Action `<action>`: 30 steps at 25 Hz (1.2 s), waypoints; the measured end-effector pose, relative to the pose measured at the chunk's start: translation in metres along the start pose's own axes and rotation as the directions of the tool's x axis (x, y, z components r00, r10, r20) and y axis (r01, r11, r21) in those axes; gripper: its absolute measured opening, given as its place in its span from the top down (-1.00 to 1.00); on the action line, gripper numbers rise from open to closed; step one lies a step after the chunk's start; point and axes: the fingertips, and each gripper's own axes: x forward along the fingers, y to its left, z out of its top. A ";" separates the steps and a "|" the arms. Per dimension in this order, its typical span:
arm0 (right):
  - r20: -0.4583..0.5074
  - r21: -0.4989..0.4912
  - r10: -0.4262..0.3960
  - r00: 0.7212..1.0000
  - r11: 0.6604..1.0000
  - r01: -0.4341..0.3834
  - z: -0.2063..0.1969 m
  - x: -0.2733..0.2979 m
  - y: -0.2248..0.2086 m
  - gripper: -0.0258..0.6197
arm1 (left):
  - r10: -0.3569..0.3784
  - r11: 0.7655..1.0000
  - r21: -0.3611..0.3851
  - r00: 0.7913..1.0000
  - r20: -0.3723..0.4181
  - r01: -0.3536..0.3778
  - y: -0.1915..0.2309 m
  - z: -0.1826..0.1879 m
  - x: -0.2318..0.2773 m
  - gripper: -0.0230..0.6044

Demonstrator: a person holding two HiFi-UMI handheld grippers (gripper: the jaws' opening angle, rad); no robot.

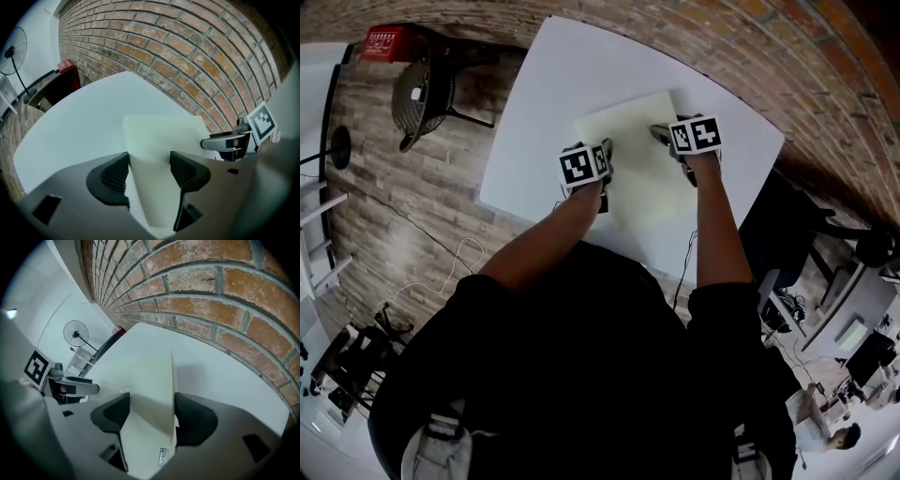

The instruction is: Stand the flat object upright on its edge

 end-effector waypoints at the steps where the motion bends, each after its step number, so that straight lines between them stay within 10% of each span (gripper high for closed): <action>1: 0.003 0.006 -0.006 1.000 1.000 0.006 -0.002 -0.004 0.001 -0.03 | -0.007 1.000 0.010 1.000 0.002 0.007 -0.002 0.000 -0.002 0.01; 30: 0.295 0.151 -0.143 0.945 0.983 0.102 -0.052 -0.117 0.044 0.02 | -0.128 0.940 0.335 0.976 0.177 0.062 -0.057 0.000 -0.094 0.01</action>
